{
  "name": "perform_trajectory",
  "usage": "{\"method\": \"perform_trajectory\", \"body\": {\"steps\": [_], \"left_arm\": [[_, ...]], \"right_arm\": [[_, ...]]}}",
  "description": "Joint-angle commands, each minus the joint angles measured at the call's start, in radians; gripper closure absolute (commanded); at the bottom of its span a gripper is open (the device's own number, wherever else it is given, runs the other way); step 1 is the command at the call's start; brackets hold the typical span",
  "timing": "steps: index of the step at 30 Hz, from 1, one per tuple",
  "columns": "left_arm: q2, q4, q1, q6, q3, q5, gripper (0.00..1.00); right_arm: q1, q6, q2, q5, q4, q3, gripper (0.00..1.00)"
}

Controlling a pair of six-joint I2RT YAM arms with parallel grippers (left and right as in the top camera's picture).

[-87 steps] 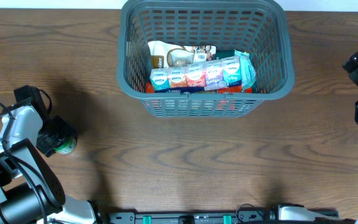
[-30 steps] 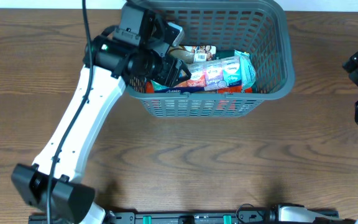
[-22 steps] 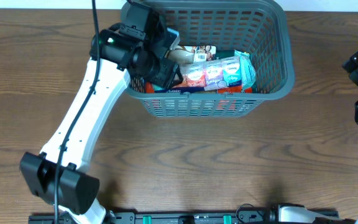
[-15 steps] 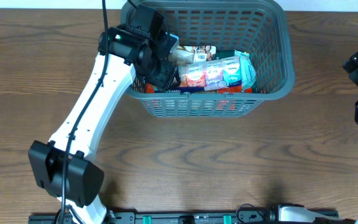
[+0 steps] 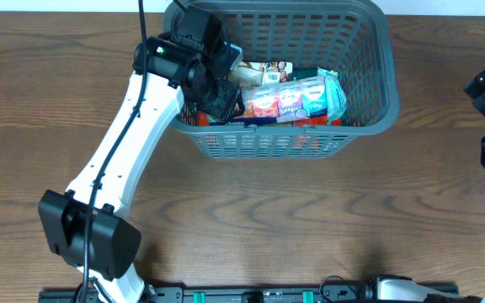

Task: Pack container
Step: 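Carry the Knorr cylinder into the basket and open the left gripper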

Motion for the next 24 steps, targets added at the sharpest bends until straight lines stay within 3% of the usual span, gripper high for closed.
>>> {"method": "perform_trajectory", "body": {"steps": [1, 3, 8, 16, 24], "left_arm": [[-0.009, 0.004, 0.004, 0.02, 0.026, -0.005, 0.3], [-0.009, 0.004, 0.004, 0.02, 0.026, -0.001, 0.18], [-0.009, 0.005, 0.004, 0.02, 0.026, 0.018, 0.04], [-0.018, 0.003, 0.0, 0.02, 0.079, 0.022, 0.01], [-0.029, -0.135, 0.0, 0.016, 0.395, 0.006, 0.01]], "right_arm": [[-0.008, 0.013, -0.003, 0.007, -0.004, 0.0, 0.01], [-0.008, 0.013, -0.003, 0.007, -0.004, 0.0, 0.01], [-0.008, 0.013, -0.003, 0.008, -0.004, 0.0, 0.01], [-0.008, 0.013, -0.003, 0.008, -0.004, 0.0, 0.01], [-0.008, 0.013, -0.003, 0.007, -0.004, 0.0, 0.01]]}}
